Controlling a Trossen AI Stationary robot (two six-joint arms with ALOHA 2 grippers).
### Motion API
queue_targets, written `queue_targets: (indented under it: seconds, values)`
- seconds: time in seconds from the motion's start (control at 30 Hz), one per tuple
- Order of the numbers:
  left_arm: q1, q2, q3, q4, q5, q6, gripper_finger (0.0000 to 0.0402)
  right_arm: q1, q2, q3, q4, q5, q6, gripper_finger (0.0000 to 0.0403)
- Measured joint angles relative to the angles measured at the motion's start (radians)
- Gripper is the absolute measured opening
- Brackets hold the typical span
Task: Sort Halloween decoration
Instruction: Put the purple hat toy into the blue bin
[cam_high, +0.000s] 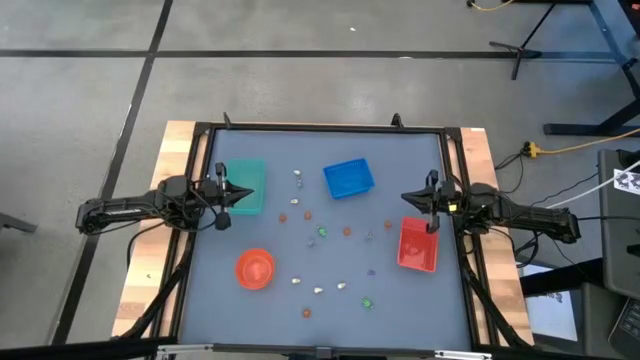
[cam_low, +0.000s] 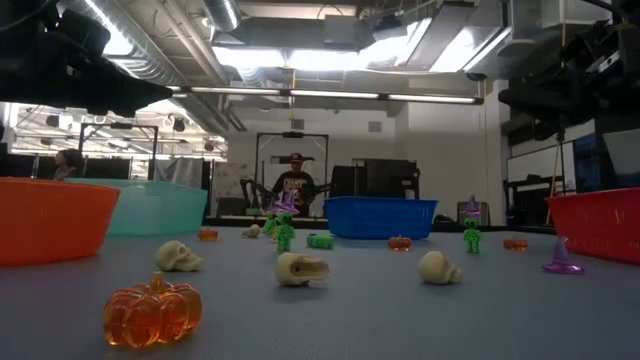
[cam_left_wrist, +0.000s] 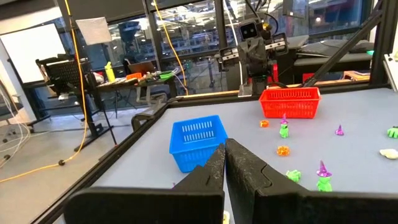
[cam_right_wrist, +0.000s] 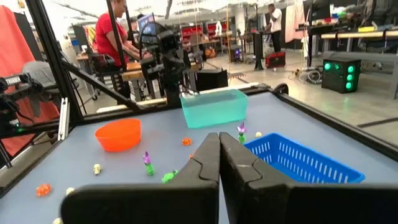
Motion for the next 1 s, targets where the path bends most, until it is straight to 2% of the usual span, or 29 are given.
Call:
queue_targets:
  seconds: [0.13,0.23,0.4,0.57,0.7,1.0]
  values:
    - [0.0,0.0,0.0,0.0,0.0,-0.001,0.0,0.0,0.0,0.0,0.052,0.0,0.063,0.0002]
    - [0.0,0.0,0.0,0.0,0.0,-0.001,0.0,0.0,0.0,0.0,0.101,0.0,0.131,0.0025]
    - [0.0,0.0,0.0,0.0,0.0,-0.001,0.0,0.0,0.0,0.014,0.171,0.0,0.181,0.0113]
    - [0.0,0.0,0.0,0.0,0.0,-0.001,0.0,0.0,0.036,0.131,0.175,-0.017,0.162,0.0194]
    - [0.0,0.0,0.0,0.0,0.0,-0.001,0.0,0.0,0.127,0.271,0.07,-0.061,0.103,0.0221]
    - [0.0,0.0,0.0,0.0,0.0,-0.001,0.0,0.0,0.47,0.609,-0.272,-0.101,0.048,0.0225]
